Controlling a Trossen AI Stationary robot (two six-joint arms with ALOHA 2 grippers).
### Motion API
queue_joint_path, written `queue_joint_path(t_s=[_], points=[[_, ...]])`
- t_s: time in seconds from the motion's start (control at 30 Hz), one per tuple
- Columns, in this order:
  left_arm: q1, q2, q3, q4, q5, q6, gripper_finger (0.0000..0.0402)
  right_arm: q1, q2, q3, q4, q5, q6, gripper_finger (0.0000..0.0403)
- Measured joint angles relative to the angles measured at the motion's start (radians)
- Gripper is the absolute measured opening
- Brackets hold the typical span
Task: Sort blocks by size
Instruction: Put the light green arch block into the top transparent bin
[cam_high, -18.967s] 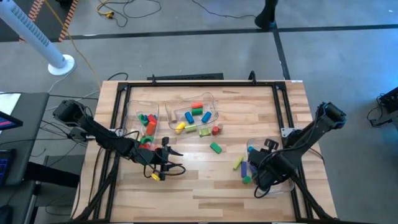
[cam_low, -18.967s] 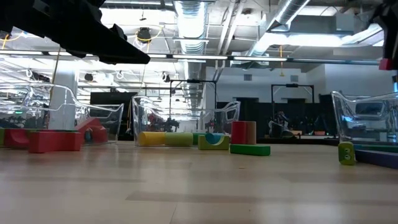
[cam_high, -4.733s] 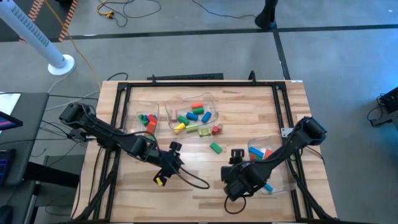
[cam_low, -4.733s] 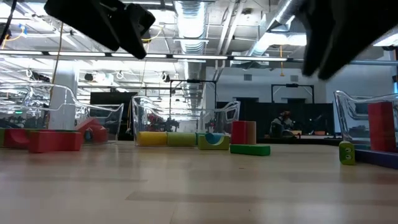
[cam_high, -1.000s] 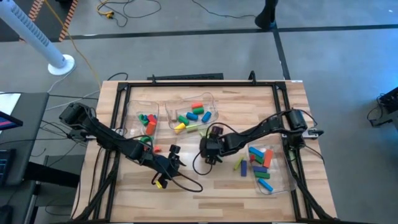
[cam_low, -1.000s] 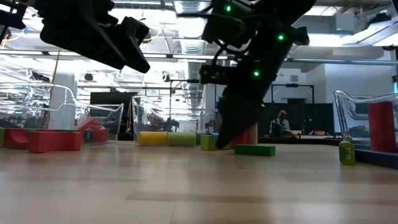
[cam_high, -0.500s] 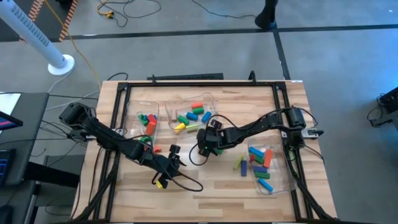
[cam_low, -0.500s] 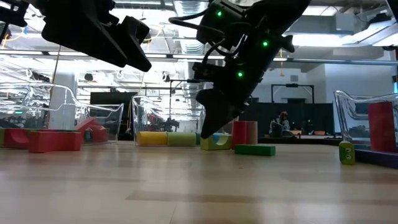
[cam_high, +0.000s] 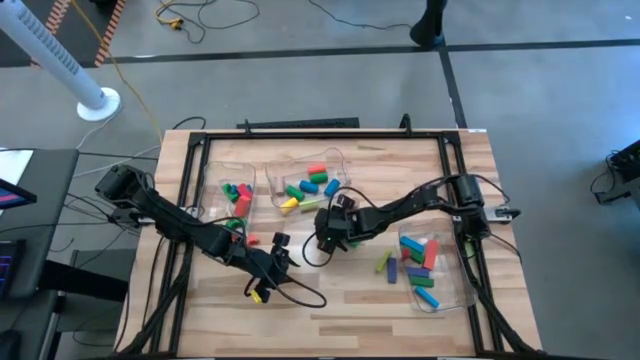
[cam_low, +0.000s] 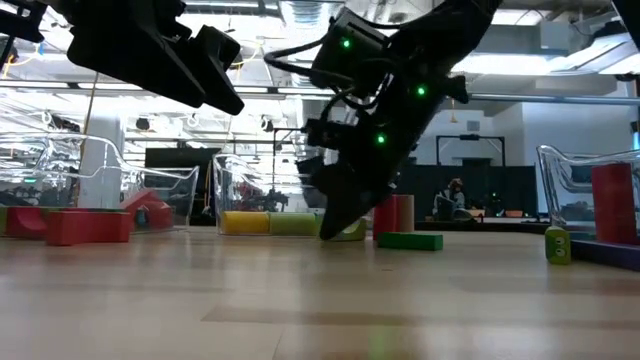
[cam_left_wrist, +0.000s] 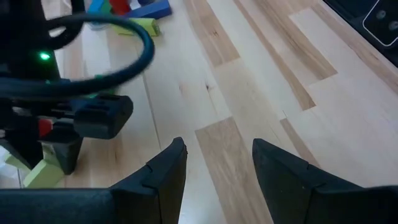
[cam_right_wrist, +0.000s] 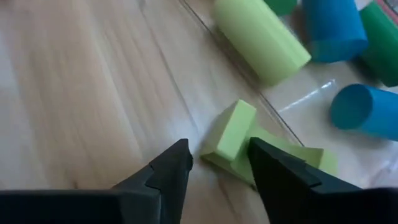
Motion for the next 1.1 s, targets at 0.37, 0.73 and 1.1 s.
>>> queue_joint_path(t_s=[0.37,0.73,1.1], points=[[0.0,0.0,0.0,-0.002,0.0,-0.011,0.0178,0.016,0.008,0.001,0.001,0.032,-0.007,0.0086],[0.0,0.0,0.0,-0.002,0.0,-0.01,0.0178,0.078,-0.009,0.0,-0.018,0.014,-0.002,0.0061],[0.0,0.0,0.0,0.002,0.0,-0.014,0.0179,0.128,-0.033,0.0,-0.075,0.012,0.044,0.0055]])
